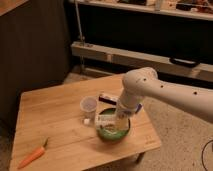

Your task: Place the bottle in the ceramic bowl

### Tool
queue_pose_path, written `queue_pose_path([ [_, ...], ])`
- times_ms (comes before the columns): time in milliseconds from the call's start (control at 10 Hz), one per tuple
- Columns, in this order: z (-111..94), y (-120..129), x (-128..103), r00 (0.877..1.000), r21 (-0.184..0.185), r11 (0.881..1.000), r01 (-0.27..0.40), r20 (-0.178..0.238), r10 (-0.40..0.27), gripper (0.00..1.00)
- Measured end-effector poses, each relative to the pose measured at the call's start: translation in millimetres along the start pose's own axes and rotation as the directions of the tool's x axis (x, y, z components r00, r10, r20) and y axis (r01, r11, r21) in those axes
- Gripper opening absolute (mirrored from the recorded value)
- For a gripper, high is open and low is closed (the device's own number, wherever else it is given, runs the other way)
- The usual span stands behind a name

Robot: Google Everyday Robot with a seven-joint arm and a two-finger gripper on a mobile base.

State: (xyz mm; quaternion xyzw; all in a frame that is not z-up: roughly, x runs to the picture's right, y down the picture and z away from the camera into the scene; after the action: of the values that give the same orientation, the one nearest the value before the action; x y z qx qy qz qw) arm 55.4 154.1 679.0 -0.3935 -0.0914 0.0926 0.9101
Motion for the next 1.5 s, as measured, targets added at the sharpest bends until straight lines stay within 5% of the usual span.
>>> queue_pose_path([
  [200,26,-3,14,0.995,-0.030,0.995,-0.098,-0.026,0.097,0.00],
  [400,26,3,39,0.978,-0.018,0.978,-0.208,-0.011,0.207,0.02],
  [700,12,21,90,0.916,0.031,0.916,-0.399,0.043,0.398,0.32],
  [900,13,23,100,0.900,0.022,0.900,-0.435,-0.021,0.436,0.55],
  [1100,20,15,90,0.892,0.011,0.897,-0.442,-0.094,0.441,0.75],
  [1300,32,-2,66,0.876,0.002,0.888,-0.459,-0.168,0.453,0.80],
  [1500,51,-29,27,0.844,-0.009,0.869,-0.494,-0.244,0.477,0.80],
])
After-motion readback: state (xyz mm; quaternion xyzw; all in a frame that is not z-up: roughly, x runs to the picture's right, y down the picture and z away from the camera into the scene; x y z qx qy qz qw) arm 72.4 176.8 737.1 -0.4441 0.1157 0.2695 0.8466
